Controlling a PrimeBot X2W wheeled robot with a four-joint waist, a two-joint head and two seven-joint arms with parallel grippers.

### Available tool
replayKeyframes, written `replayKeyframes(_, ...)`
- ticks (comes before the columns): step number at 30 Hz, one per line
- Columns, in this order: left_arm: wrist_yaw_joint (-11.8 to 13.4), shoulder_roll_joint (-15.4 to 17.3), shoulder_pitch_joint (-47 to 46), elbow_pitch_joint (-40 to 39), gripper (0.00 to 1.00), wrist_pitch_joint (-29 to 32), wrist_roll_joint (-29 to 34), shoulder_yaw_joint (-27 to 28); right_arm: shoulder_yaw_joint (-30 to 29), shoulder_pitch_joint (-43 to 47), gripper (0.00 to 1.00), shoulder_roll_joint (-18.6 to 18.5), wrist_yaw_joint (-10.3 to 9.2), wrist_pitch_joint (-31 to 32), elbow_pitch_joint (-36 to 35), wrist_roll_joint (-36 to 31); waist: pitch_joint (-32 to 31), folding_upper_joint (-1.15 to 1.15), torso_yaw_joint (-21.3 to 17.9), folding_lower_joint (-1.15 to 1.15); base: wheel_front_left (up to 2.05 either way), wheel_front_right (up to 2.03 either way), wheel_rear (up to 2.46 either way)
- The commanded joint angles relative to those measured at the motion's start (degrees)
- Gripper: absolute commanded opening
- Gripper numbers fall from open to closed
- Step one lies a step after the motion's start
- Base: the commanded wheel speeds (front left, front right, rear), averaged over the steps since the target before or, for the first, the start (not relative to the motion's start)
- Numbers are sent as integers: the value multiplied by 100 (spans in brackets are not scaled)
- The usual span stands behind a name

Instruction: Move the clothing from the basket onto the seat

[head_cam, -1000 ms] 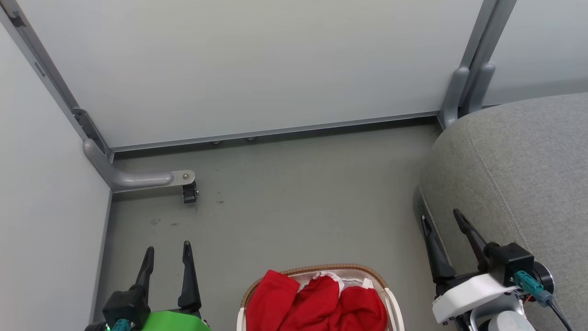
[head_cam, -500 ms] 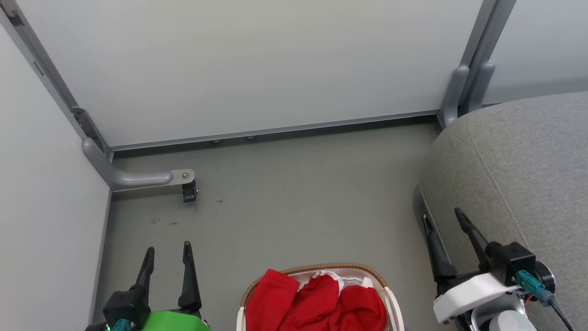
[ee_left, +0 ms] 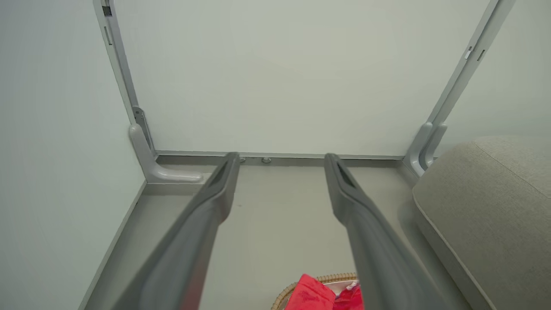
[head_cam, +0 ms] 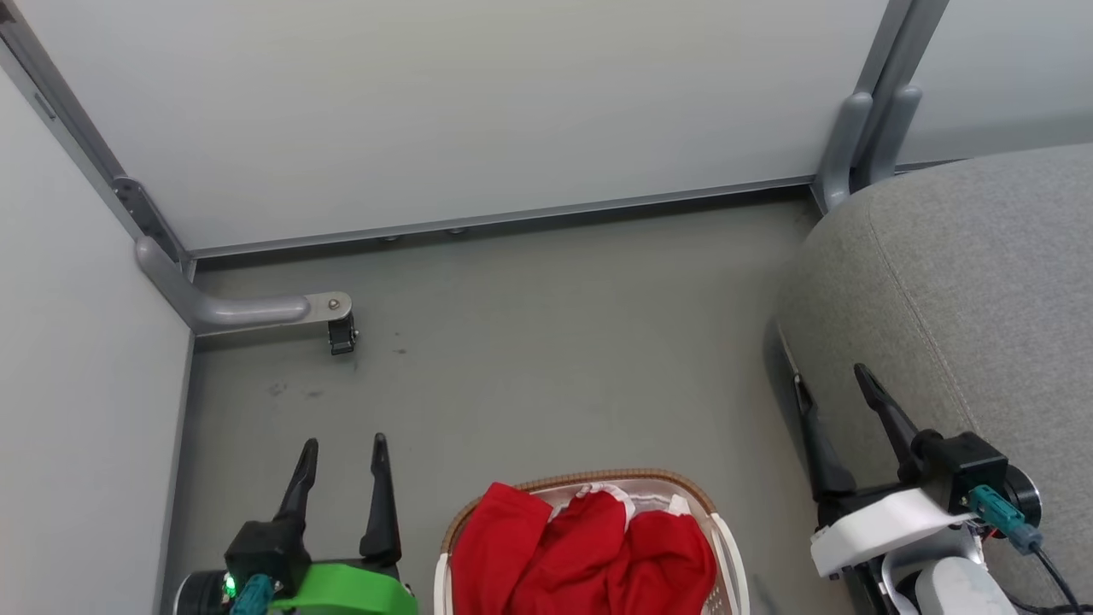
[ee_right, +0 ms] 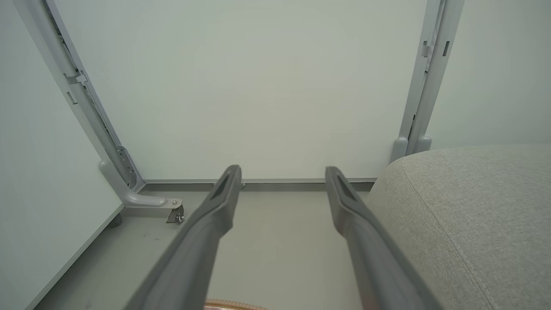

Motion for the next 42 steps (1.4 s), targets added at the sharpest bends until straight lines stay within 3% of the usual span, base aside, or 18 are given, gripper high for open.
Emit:
replayKeyframes(1, -43, 31, -172, 32, 100, -6, 98, -63, -37, -106, 100, -32, 0, -14, -40, -28, 210, 0, -66, 0, 0, 0, 0)
replayKeyframes(11, -340, 31, -1219, 612, 100, -6, 256, -834, -256, -708, 100, -27, -1, -13, -251, -186, 1364, 0, -337, 0, 0, 0, 0)
replayKeyframes(22, -569, 37, -2457, 1835, 100, -5, 555, -1934, -443, -1505, 100, -25, -1, -13, -448, 104, 2760, 0, -953, 0, 0, 0, 0)
replayKeyframes(34, -743, 184, -3150, 3462, 100, -5, 1162, -2565, -386, -1968, 100, -23, -1, -13, -528, 600, 3906, 0, -1514, 0, 0, 0, 0)
replayKeyframes(42, -675, 290, -3494, 4044, 100, -5, 1342, -2738, -279, -2072, 100, -21, -1, -13, -557, 891, 4413, 0, -1738, 0, 0, 0, 0)
